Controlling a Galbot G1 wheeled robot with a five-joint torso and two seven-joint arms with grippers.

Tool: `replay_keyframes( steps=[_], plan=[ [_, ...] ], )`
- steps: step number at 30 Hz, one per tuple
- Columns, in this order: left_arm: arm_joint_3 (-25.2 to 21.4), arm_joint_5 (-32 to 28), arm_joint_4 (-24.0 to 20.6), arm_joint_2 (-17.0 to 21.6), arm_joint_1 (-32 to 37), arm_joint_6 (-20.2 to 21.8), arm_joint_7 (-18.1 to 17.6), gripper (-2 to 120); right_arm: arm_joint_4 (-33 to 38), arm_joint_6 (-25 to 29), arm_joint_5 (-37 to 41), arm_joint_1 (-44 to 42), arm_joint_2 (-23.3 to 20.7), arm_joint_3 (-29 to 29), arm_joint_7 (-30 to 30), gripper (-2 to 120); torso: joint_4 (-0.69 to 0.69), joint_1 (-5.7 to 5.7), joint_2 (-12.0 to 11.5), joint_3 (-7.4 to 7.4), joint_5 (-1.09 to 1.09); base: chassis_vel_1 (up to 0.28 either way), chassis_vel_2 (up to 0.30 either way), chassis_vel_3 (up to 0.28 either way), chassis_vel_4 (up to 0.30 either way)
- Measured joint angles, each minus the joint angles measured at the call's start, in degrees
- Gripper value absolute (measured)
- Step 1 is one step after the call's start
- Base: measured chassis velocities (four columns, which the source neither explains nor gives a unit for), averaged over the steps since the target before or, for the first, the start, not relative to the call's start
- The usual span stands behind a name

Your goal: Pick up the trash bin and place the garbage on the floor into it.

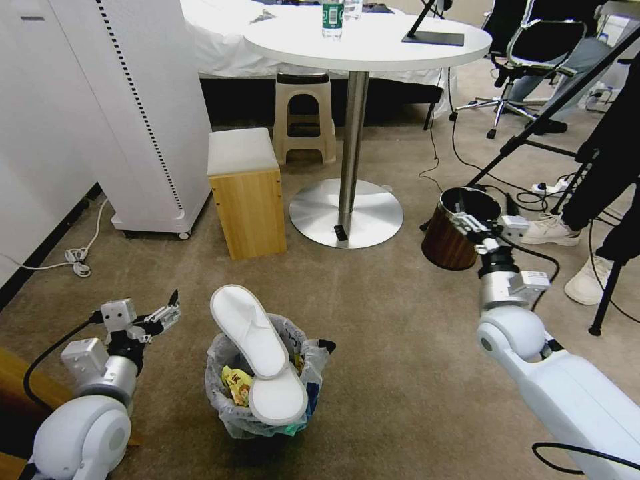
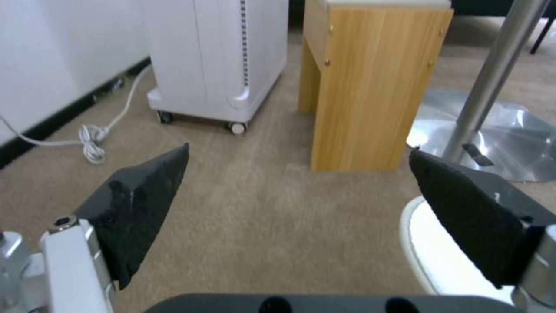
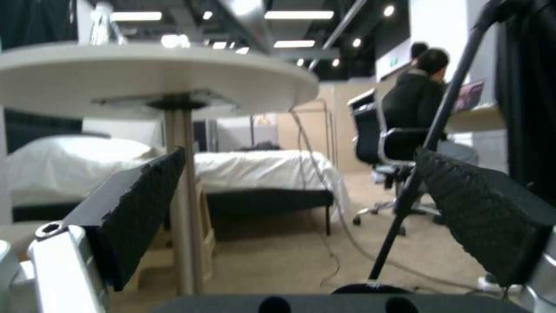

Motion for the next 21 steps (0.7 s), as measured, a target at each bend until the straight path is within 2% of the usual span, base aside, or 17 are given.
replay_keyframes(
  steps=[5,8,16,21],
  plan=[
    [-0.94,2.20,-1.31,-2.09,1.18,-0.89,0.65,100,0.88,1.66,-0.80,-3.03,2.11,5.05,-2.56,100,0.00,0.00,0.00,0.00,0.01,0.000,0.000,0.000,0.000],
    [-1.91,5.19,-2.30,-3.48,2.25,-1.92,2.32,100,1.39,2.72,-3.29,-5.50,4.03,9.09,-3.86,100,-0.01,0.00,0.00,0.00,0.01,0.000,0.000,0.000,0.000],
    [-3.71,10.12,-4.04,-5.63,4.20,-3.35,4.20,100,2.92,4.59,-7.31,-10.36,6.70,14.74,-3.16,100,-0.01,-0.01,0.00,-0.01,0.00,0.000,0.000,0.000,0.000],
    [-3.60,13.69,-5.19,-7.37,5.04,-4.18,5.14,100,3.78,6.45,-13.66,-14.46,9.24,18.66,-3.17,100,-0.01,0.00,0.00,0.00,0.02,0.000,0.000,0.000,0.000]
  ],
)
